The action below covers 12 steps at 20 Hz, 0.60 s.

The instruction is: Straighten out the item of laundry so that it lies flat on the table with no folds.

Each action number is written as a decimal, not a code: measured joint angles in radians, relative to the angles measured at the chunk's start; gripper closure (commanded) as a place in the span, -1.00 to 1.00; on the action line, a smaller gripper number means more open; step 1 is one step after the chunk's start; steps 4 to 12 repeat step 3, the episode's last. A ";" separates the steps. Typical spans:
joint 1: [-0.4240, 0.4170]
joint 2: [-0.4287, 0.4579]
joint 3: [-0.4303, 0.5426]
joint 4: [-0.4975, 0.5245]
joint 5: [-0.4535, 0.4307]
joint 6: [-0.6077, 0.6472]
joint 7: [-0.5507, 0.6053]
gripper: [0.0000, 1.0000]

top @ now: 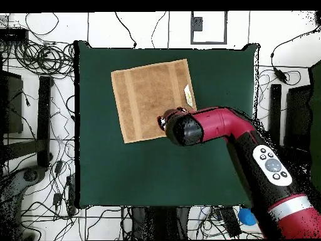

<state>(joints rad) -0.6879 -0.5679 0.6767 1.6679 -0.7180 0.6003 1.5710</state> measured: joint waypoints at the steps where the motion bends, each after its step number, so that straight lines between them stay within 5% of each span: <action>1: 0.008 -0.013 -0.010 0.008 0.001 0.000 0.000 1.00; 12: 0.021 -0.032 -0.026 0.020 0.001 0.000 0.000 1.00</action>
